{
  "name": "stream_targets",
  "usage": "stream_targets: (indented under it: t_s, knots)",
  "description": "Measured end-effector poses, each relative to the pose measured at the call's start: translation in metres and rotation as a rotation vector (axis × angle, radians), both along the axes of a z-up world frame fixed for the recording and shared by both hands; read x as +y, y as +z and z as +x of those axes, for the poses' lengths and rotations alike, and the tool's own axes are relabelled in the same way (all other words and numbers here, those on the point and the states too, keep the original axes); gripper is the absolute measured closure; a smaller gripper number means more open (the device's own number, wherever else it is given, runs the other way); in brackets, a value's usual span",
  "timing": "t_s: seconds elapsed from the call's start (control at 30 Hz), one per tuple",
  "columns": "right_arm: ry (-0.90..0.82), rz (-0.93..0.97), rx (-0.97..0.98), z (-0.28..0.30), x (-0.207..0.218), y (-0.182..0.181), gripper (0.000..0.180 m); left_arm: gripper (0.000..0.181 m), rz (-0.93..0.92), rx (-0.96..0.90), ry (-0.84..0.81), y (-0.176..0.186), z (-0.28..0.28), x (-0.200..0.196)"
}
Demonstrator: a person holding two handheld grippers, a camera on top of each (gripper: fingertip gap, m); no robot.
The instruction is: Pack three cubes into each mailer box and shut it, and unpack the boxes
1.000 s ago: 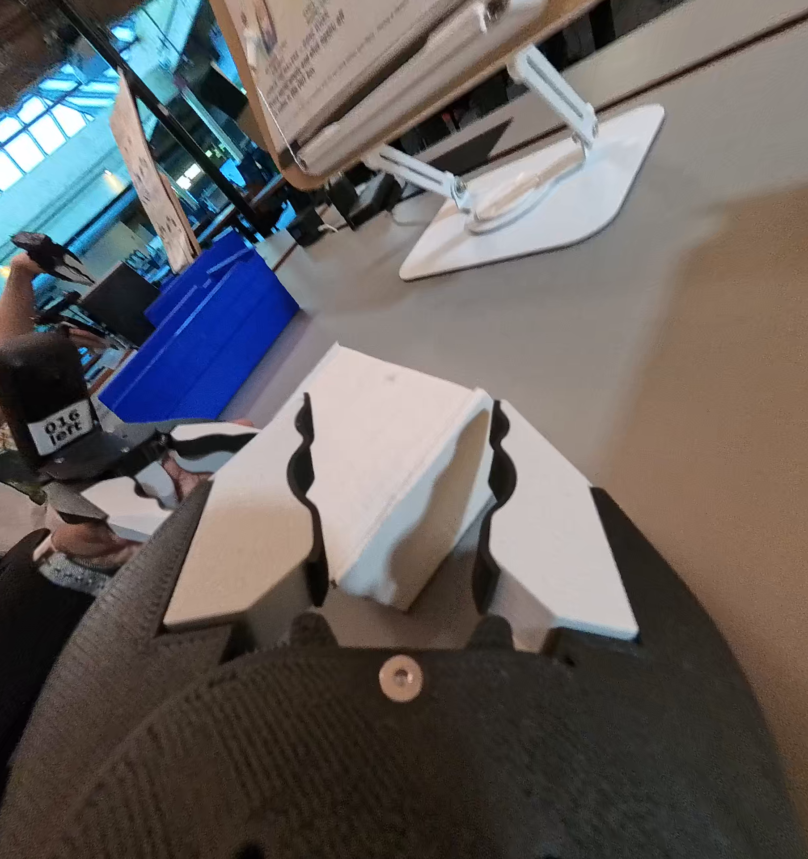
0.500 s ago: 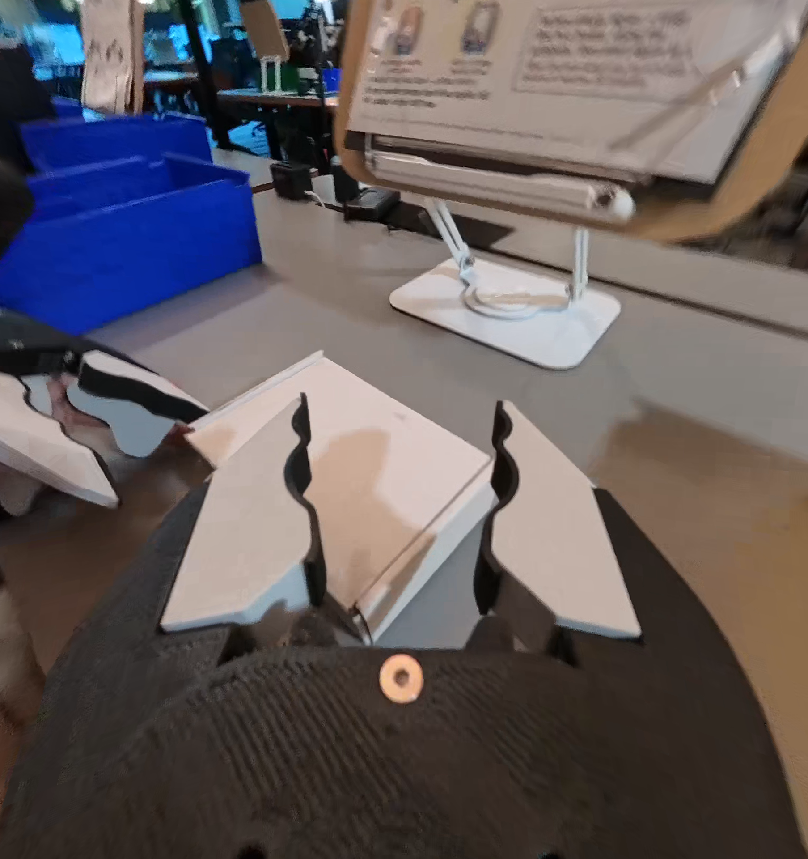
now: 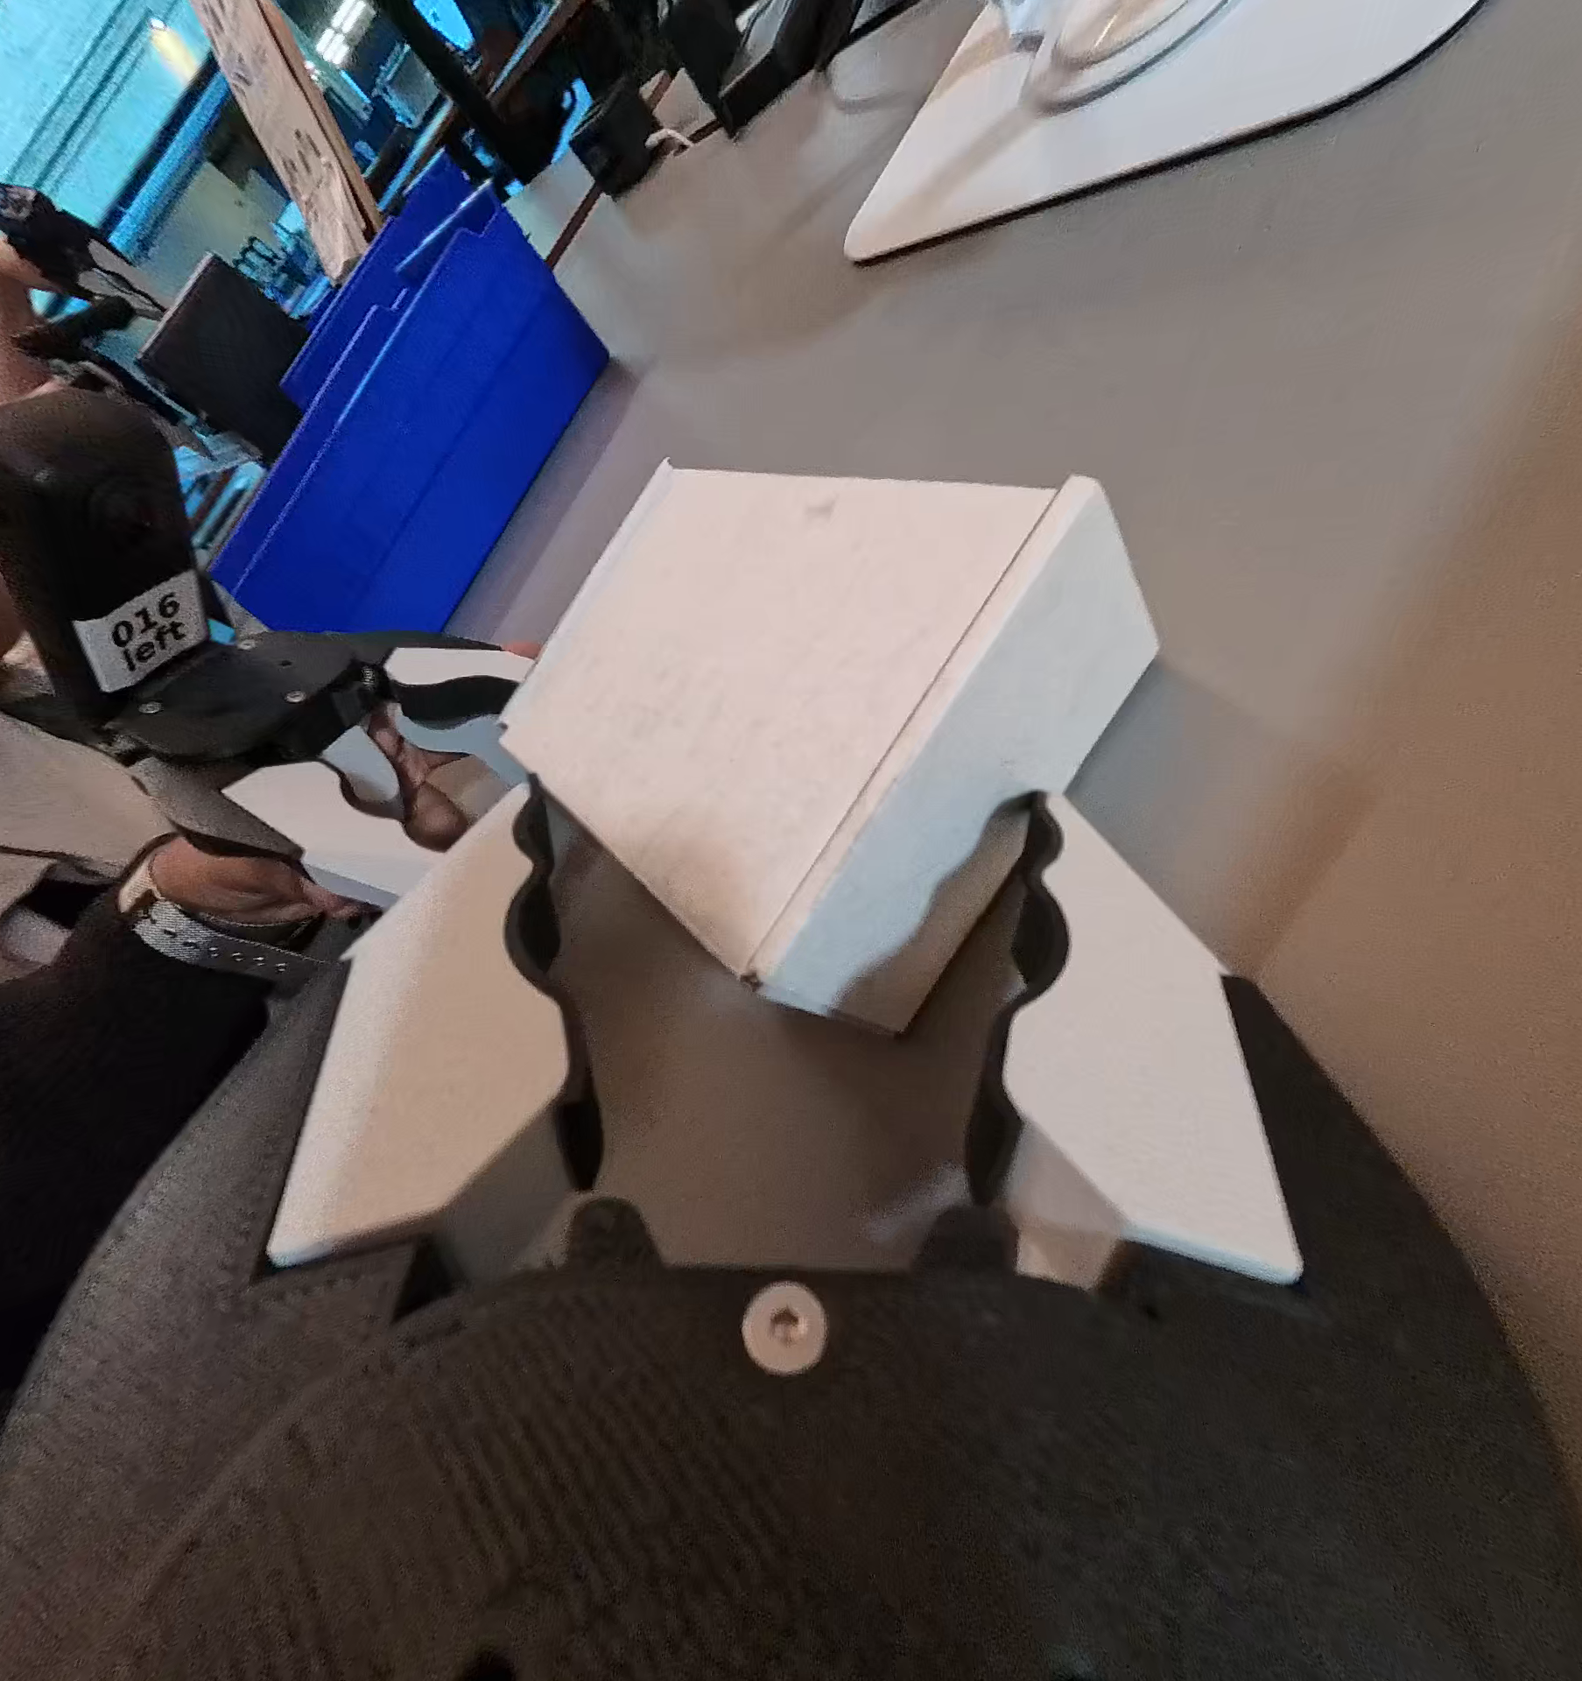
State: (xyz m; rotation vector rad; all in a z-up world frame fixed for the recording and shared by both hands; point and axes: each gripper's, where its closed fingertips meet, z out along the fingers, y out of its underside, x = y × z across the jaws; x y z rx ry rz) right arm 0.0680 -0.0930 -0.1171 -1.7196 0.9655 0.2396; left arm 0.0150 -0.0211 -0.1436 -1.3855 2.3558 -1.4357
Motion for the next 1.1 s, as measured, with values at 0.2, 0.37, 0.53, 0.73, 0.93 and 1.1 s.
stream_targets:
  t_s: [0.2,0.37,0.53,0.73,0.93,1.1]
  knots:
    - [-0.023,0.025,-0.015,0.005,-0.003,0.006,0.079,0.097,0.086,-0.070,-0.043,0.000,-0.003,-0.006]
    - [-0.032,0.157,0.065,0.015,-0.016,0.021,0.104,0.111,0.315,-0.369,-0.037,0.012,0.008,0.002]
    - [-0.024,0.249,0.174,0.016,-0.018,0.021,0.107,0.138,0.525,-0.693,0.034,0.032,0.020,0.013]
    - [0.019,0.209,0.194,0.010,-0.015,0.013,0.106,0.143,0.595,-0.776,0.068,0.038,0.025,0.018]
    - [0.038,0.205,0.216,0.011,-0.017,0.010,0.106,0.148,0.687,-0.861,0.023,0.039,0.023,0.017]
    - [0.057,0.176,0.243,0.009,-0.017,0.004,0.108,0.153,0.836,-0.964,-0.002,0.040,0.024,0.018]
